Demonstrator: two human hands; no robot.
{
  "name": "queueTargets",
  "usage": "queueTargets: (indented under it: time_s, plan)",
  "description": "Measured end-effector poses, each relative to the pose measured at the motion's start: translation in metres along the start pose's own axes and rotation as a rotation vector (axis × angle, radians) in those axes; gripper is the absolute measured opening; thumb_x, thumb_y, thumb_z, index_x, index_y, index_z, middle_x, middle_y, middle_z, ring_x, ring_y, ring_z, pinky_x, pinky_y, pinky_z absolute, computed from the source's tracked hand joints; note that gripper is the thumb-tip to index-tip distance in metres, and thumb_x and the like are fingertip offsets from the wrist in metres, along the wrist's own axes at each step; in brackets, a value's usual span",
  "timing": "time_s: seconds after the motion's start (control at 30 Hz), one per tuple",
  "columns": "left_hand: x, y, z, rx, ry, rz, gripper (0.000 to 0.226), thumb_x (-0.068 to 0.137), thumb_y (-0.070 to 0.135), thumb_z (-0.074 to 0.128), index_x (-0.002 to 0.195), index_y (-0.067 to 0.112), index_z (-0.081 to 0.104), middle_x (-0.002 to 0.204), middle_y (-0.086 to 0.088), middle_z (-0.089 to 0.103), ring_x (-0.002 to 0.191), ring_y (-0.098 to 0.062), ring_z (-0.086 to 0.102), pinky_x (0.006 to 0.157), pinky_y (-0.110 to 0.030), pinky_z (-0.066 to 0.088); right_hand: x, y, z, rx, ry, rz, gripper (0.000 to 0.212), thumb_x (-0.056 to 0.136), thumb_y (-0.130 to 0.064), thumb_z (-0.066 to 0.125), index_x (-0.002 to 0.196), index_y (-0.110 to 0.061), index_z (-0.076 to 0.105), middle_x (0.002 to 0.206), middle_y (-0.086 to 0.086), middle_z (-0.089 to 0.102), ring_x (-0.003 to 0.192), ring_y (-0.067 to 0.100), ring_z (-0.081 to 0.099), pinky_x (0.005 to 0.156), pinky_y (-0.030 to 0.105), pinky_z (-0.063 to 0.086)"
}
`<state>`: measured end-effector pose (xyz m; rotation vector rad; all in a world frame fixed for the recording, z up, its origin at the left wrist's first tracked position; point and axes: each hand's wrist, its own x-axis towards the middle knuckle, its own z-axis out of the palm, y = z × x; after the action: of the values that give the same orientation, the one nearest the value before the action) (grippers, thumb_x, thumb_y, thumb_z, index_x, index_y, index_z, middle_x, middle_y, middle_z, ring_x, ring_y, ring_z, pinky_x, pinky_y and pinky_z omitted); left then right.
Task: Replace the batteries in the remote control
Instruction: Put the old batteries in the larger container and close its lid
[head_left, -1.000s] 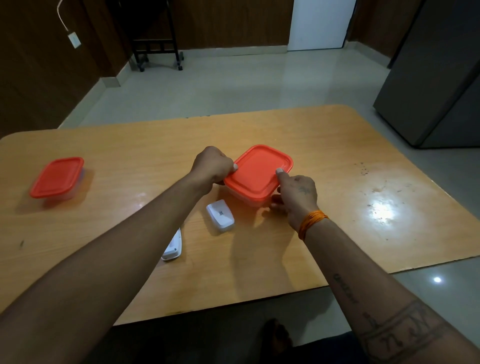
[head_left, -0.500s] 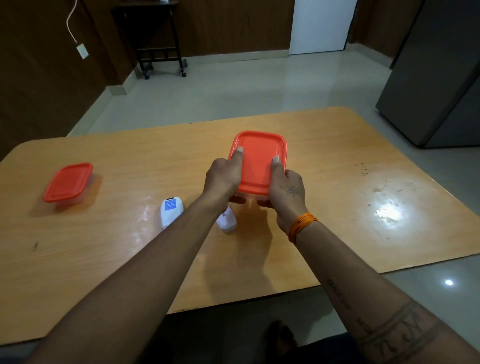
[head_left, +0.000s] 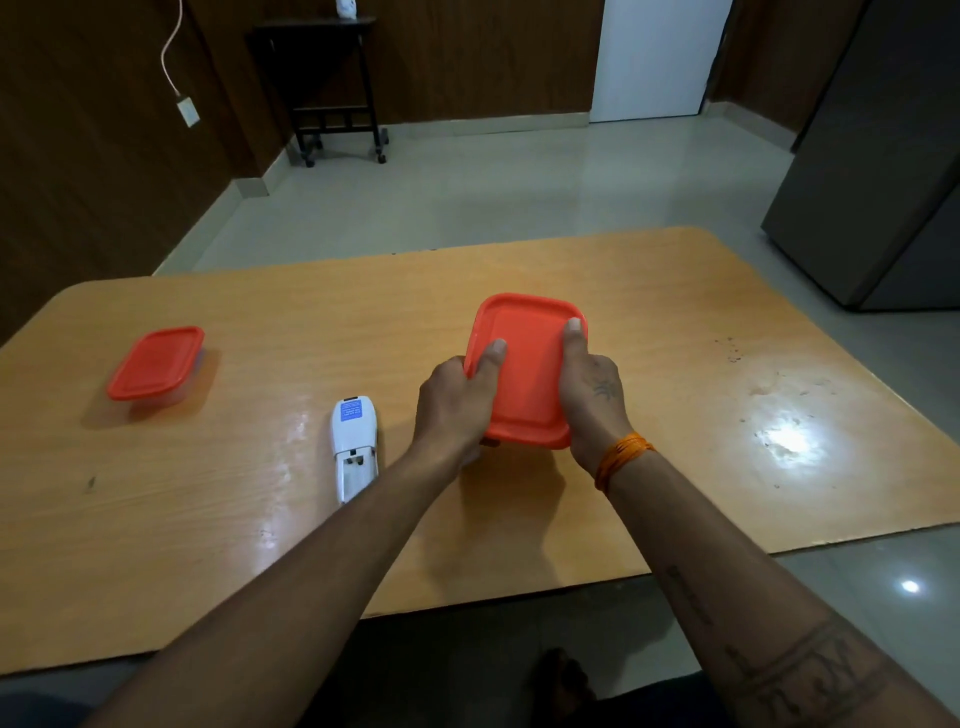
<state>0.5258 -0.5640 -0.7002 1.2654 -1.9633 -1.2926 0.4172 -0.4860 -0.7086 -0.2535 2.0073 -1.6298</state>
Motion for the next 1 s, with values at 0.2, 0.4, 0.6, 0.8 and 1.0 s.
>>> queueTargets:
  time_s: [0.2,0.4,0.6,0.8,1.0]
  plan:
    - [0.017,0.007,-0.008,-0.146,-0.052,-0.088,0.049,0.095,0.059,0.052,0.077,0.015,0.065,0.084,-0.006,0.068,0.084,-0.029,0.065,0.077,-0.037,0.051,-0.002,0.002,-0.001,-0.052,-0.042,-0.055,0.097,0.072,-0.091,0.037,0.093,-0.005,0.074,0.093,0.014,0.077,0.087,0.038,0.073,0.075,0.051,0.060]
    - [0.022,0.011,-0.016,-0.153,-0.045,-0.102,0.074,0.096,0.079,0.030,0.094,0.015,0.067,0.108,-0.015,0.073,0.101,-0.035,0.071,0.095,-0.054,0.057,0.001,0.002,0.007,-0.022,-0.072,-0.090,0.100,0.077,-0.090,0.039,0.096,0.003,0.071,0.092,0.019,0.076,0.083,0.040,0.073,0.070,0.054,0.060]
    - [0.024,0.006,-0.022,-0.093,-0.001,-0.089,0.069,0.101,0.072,0.029,0.085,0.015,0.064,0.097,-0.012,0.071,0.094,-0.035,0.070,0.093,-0.052,0.056,0.003,0.002,0.012,-0.024,-0.109,-0.090,0.098,0.076,-0.087,0.043,0.092,0.005,0.069,0.081,0.011,0.066,0.074,0.031,0.063,0.066,0.042,0.049]
    - [0.019,-0.007,-0.018,-0.053,-0.086,-0.027,0.079,0.095,0.077,0.033,0.090,0.009,0.074,0.092,-0.014,0.075,0.091,-0.035,0.071,0.090,-0.050,0.057,0.004,0.000,0.003,-0.123,-0.051,-0.100,0.081,0.074,-0.092,0.036,0.071,-0.015,0.062,0.069,0.006,0.061,0.064,0.027,0.057,0.062,0.039,0.042]
    - [0.024,0.009,-0.018,-0.237,-0.196,-0.112,0.074,0.080,0.082,0.054,0.090,0.011,0.072,0.083,-0.016,0.075,0.078,-0.034,0.074,0.085,-0.049,0.061,0.010,-0.002,-0.003,-0.099,-0.104,-0.104,0.081,0.076,-0.092,0.042,0.072,-0.014,0.060,0.066,0.005,0.059,0.062,0.025,0.056,0.061,0.038,0.043]
